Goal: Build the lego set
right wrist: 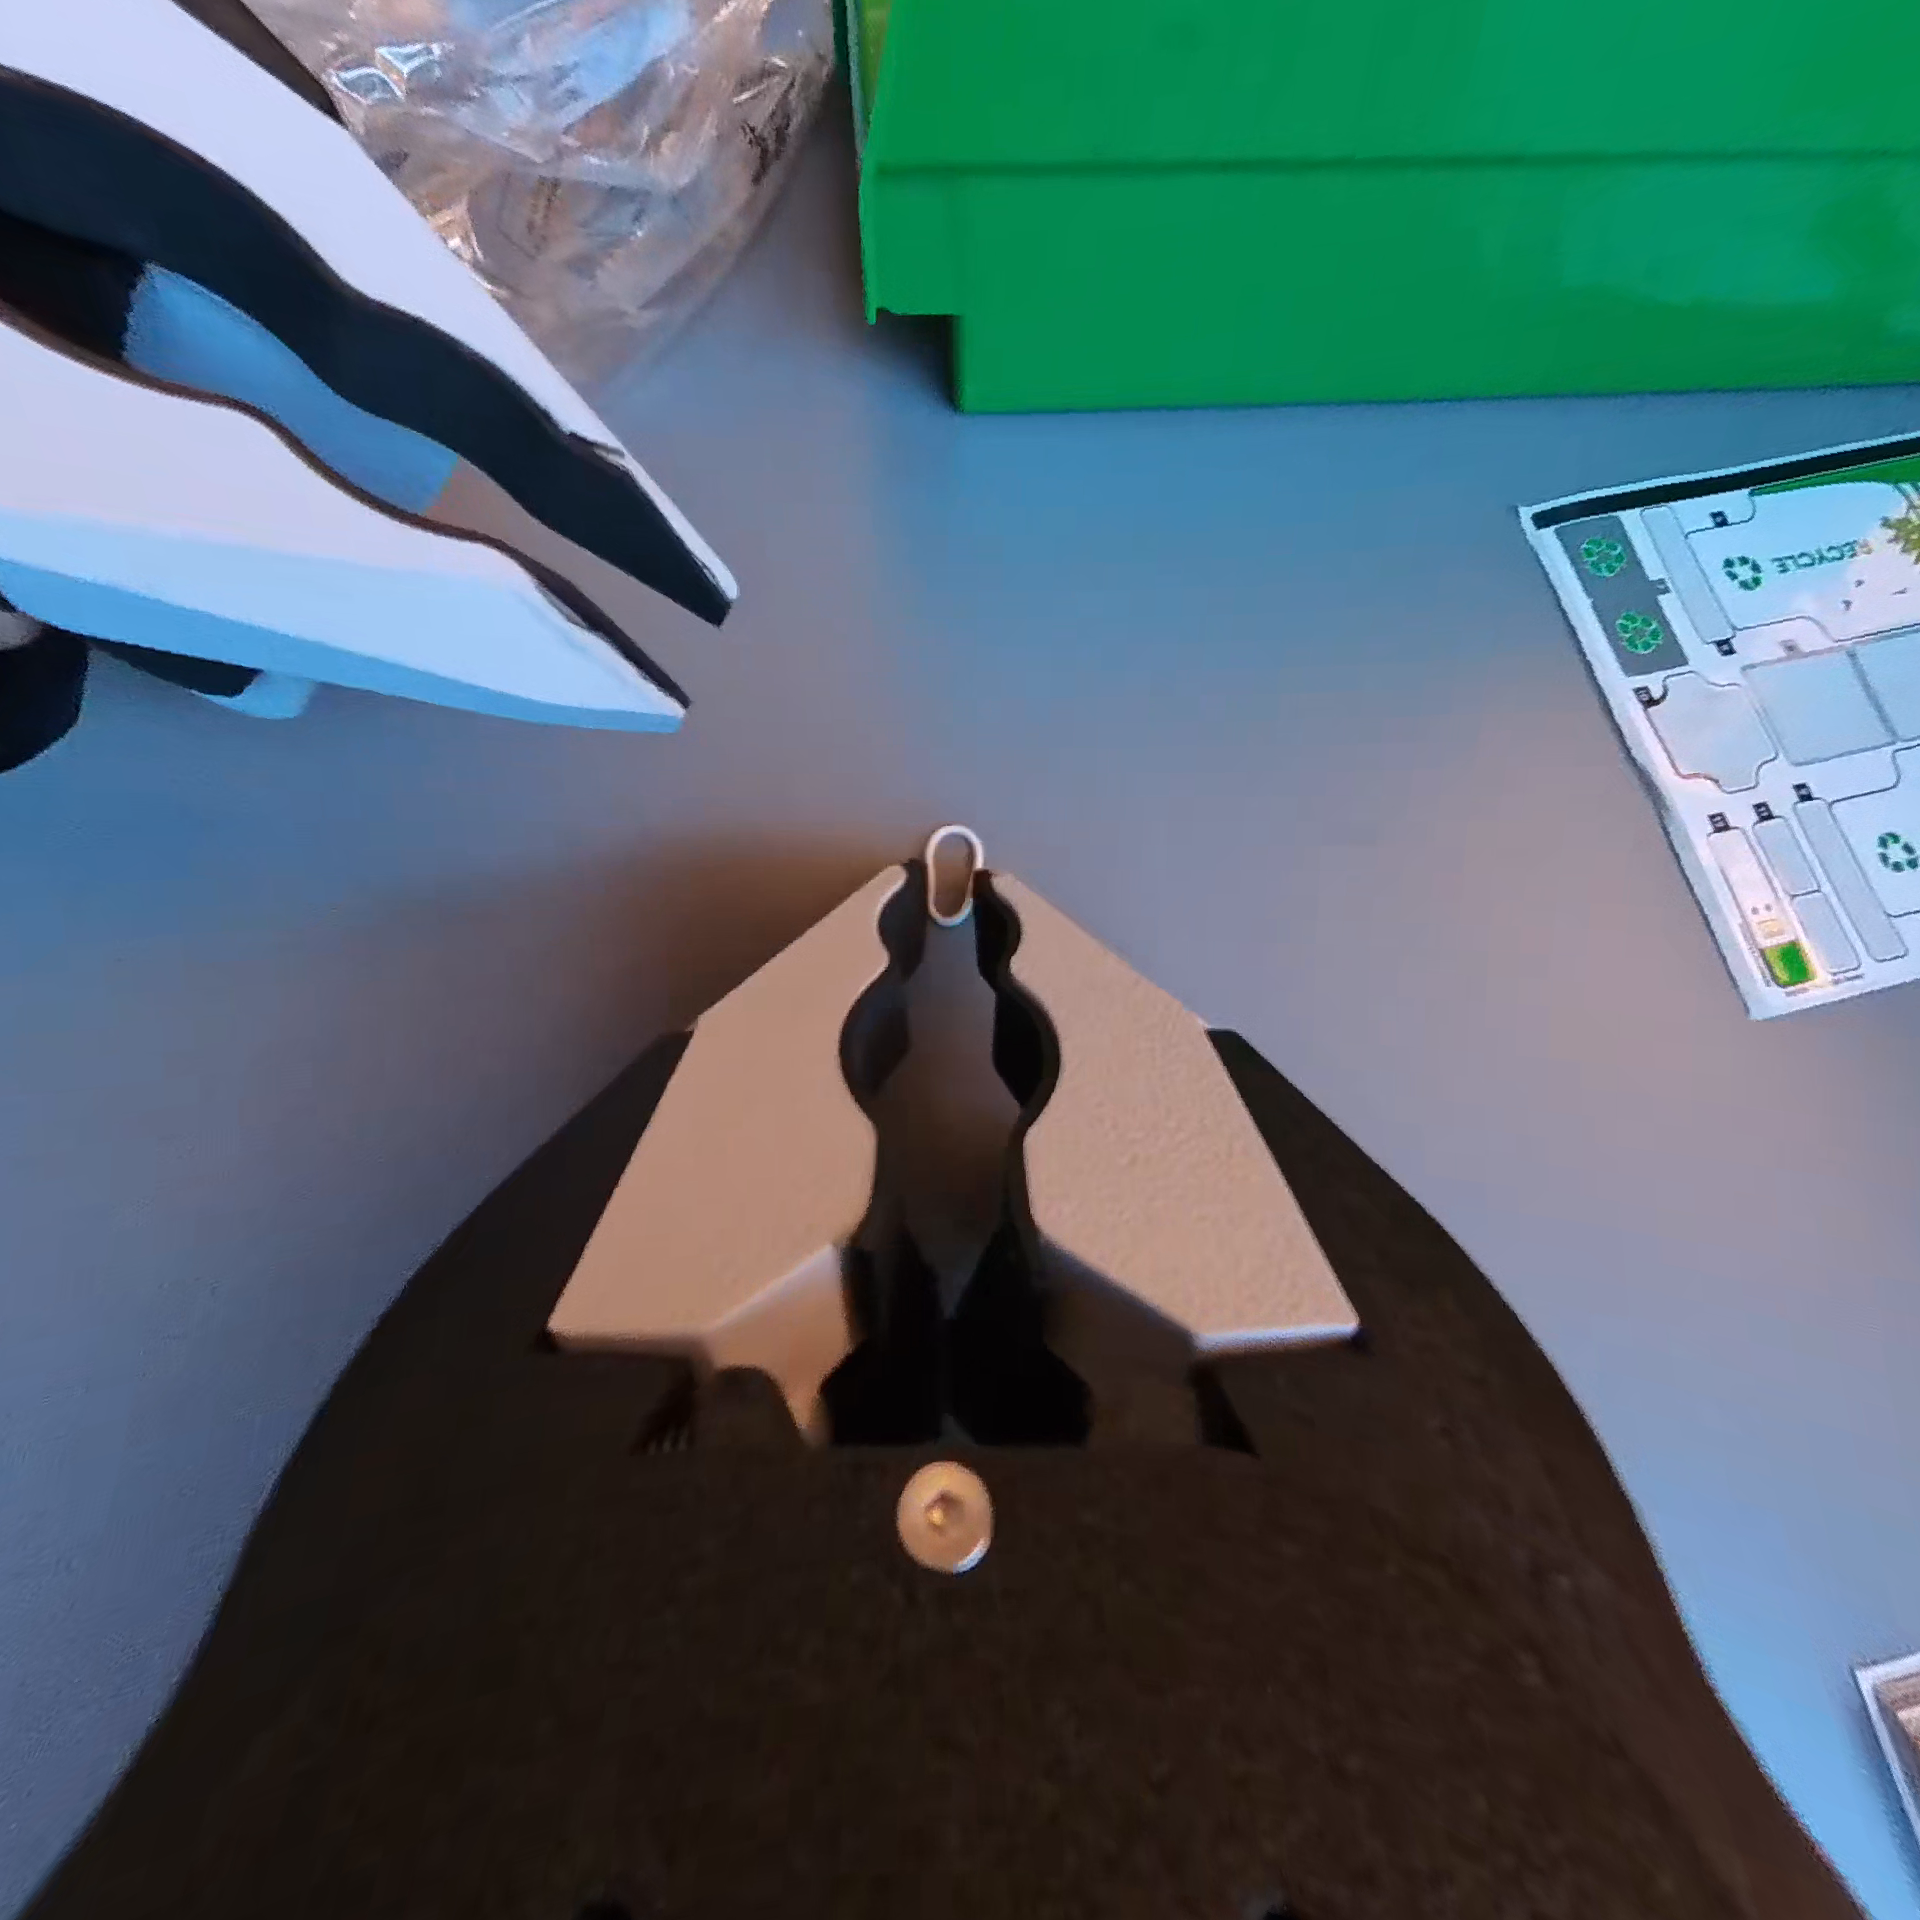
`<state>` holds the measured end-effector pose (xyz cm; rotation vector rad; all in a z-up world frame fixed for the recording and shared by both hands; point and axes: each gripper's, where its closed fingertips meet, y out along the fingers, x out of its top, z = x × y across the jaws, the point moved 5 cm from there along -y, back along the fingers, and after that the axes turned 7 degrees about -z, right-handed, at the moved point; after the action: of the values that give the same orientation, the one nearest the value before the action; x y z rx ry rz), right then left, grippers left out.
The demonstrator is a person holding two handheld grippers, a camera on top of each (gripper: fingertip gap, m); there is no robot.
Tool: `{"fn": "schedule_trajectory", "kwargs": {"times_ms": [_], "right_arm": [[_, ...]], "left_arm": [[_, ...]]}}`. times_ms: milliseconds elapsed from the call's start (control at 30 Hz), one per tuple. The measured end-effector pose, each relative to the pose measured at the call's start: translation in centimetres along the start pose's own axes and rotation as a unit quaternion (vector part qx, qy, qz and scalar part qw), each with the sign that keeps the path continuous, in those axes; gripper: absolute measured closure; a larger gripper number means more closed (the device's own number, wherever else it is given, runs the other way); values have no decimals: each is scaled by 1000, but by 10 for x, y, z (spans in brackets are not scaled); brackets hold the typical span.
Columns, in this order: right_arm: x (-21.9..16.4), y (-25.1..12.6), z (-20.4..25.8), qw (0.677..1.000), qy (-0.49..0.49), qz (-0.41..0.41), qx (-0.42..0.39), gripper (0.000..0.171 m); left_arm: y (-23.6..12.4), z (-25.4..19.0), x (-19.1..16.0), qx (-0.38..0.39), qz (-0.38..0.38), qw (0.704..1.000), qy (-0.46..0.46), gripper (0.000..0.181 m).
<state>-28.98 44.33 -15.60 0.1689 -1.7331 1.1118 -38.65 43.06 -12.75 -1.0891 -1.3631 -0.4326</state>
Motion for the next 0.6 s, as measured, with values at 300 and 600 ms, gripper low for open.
{"fn": "schedule_trajectory", "kwargs": {"times_ms": [300,600], "right_arm": [[3,1,0,999,-37,28,2,171],[10,-21,19,999,-44,-17,7,171]], "left_arm": [[3,8,-2,3,12,1000,-25,167],[10,6,-6,-14,38,998,-50,167]]}}
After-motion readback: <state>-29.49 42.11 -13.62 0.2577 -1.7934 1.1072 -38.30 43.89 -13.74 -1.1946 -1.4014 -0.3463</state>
